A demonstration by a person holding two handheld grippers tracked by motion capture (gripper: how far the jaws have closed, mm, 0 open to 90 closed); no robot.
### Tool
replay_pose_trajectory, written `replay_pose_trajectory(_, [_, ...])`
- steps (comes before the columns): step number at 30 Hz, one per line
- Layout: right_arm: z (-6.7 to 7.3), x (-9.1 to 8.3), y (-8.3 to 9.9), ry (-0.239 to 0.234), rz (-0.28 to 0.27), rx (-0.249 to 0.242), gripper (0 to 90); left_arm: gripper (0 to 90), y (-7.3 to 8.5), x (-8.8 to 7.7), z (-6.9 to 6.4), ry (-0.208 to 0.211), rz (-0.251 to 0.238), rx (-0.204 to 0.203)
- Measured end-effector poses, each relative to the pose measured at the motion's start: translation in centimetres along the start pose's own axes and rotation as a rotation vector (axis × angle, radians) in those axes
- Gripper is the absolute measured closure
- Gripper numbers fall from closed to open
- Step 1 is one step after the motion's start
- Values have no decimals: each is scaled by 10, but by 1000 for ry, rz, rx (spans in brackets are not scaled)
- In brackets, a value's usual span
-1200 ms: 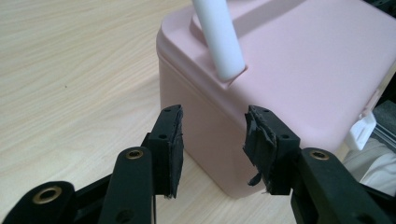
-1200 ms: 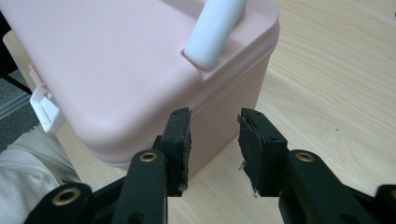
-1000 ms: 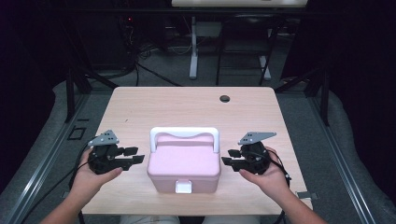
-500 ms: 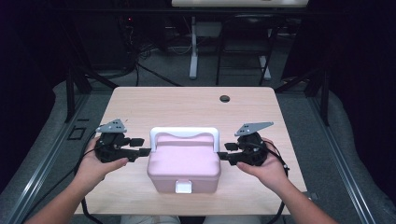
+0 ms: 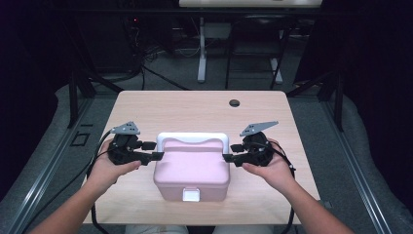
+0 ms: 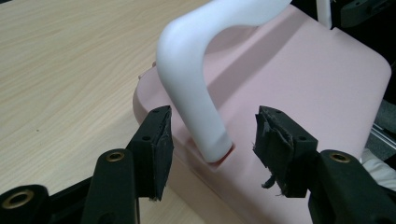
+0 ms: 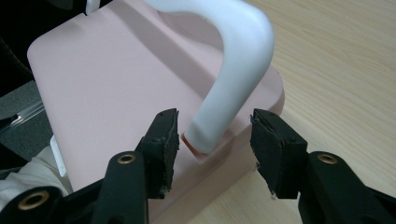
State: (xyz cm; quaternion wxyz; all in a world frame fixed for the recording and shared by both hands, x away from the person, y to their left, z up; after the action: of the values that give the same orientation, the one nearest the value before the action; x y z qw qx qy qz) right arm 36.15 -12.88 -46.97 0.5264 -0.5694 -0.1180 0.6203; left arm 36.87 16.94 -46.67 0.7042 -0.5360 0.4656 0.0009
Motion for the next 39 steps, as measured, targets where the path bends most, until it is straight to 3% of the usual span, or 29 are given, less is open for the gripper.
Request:
replay_pose_trajectory(6, [1, 6, -1, -32, 1, -29, 561, 506, 0, 3, -1, 2, -7, 24])
replay_pose_trajectory(15, [5, 0, -1, -19, -4, -64, 636, 567, 1, -5, -5, -24, -28, 60])
replay_pose_trajectory(23, [15, -2, 2, 15, 12, -140, 677, 617, 4, -10, -9, -26, -52, 87])
replay_pose_trajectory(39, [11, 1, 5, 4, 6, -131, 690, 618, 8, 0, -9, -20, -26, 99])
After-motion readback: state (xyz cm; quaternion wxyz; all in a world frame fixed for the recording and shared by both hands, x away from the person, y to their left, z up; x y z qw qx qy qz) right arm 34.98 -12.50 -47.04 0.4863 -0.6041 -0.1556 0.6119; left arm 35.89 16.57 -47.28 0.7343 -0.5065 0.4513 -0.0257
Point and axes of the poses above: each handheld gripper's, and its own axes: x roughly forward along the jaws, y roughly out of its underside, z roughly to its left, the point moved 6 cm from there along x, roughly forward along the jaws, and after that the axes turned 15 degrees about -y, right-handed, at the moved point
